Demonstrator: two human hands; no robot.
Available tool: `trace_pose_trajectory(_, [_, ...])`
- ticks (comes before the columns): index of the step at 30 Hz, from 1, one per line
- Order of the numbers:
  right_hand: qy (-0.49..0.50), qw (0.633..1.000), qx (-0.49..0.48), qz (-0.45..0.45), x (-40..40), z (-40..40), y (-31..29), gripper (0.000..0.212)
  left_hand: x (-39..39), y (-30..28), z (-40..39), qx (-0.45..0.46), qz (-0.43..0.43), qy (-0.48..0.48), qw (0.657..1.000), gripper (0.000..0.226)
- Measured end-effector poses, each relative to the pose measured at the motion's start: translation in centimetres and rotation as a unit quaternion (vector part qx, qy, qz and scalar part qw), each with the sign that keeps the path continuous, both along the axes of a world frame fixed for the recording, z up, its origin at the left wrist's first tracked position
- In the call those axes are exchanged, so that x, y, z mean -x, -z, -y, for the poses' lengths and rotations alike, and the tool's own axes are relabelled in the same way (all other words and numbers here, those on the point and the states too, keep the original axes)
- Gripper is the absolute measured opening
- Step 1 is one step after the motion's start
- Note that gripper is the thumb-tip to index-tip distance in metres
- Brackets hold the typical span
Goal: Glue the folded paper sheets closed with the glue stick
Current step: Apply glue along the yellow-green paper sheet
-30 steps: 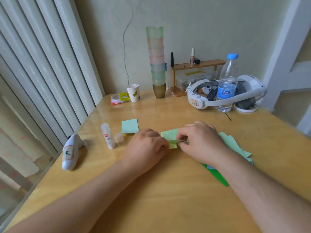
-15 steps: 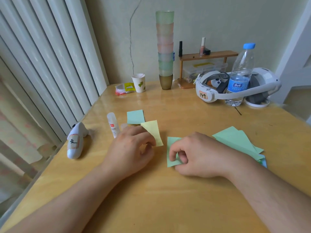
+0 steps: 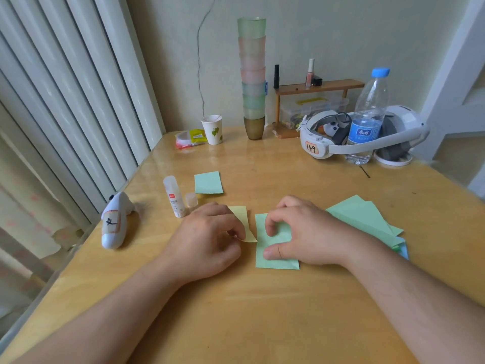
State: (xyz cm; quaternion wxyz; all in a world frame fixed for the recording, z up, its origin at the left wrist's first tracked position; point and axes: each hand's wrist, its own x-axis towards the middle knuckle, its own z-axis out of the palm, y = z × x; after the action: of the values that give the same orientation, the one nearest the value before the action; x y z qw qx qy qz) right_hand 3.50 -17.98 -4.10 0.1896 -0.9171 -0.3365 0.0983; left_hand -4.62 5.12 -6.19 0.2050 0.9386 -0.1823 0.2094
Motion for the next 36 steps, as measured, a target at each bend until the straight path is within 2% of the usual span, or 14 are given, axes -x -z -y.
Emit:
trace_pose_trajectory(4, [0.054,0.995,-0.078,0.006,-0.1,-0.2,-0.2,0.016,-0.1,0.2,-0.3,-0.002,0.002,0.014,1.0,0.014])
trace_pose_trajectory(9, [0.136,0.985,-0.1,0.043,-2.1,2.1,-1.1,0.016,0.0,0.1,-0.2,0.062,-0.033,0.083,0.994,0.017])
trace_pose_trajectory(15, [0.164,0.979,-0.115,0.039,-3.3,2.4,0.0,0.013,0.9,0.1,0.2,0.104,-0.124,0.149,0.976,0.015])
trace_pose_trajectory(17, [0.168,0.978,-0.117,0.044,-3.7,2.3,0.2,0.013,1.1,0.1,0.5,0.098,-0.153,0.159,0.97,0.026])
trace_pose_trajectory(19, [0.163,0.979,-0.108,0.053,-3.9,2.3,0.4,0.014,1.3,-0.3,0.4,0.15,-0.165,0.155,0.963,0.044])
trace_pose_trajectory(21, [0.16,0.978,-0.11,0.074,-4.1,2.3,0.5,0.014,1.3,-0.9,-0.4,0.236,-0.094,0.126,0.959,0.049])
trace_pose_trajectory(24, [0.169,0.966,-0.155,0.12,-3.8,2.0,0.2,0.01,0.9,-2.0,-2.7,0.339,0.062,-0.024,0.938,0.01])
trace_pose_trajectory(27, [0.156,0.954,-0.207,0.153,-3.0,1.1,0.0,0.009,0.5,-2.6,-4.5,0.403,0.124,-0.199,0.885,0.042])
trace_pose_trajectory(30, [0.118,0.95,-0.244,0.154,-1.8,-0.2,0.4,0.011,-0.1,-2.4,-4.9,0.465,0.029,-0.282,0.839,0.07])
trace_pose_trajectory(32, [0.096,0.953,-0.248,0.146,-1.2,-1.1,0.8,0.012,-0.5,-1.8,-5.0,0.523,-0.07,-0.288,0.799,0.081])
trace_pose_trajectory(33, [0.089,0.955,-0.245,0.141,-1.0,-1.3,0.9,0.012,-0.8,-1.3,-5.3,0.533,-0.098,-0.285,0.79,0.084])
trace_pose_trajectory(36, [0.086,0.96,-0.232,0.131,-0.7,-1.6,1.0,0.012,-1.5,-0.4,-6.1,0.487,-0.115,-0.29,0.816,0.084])
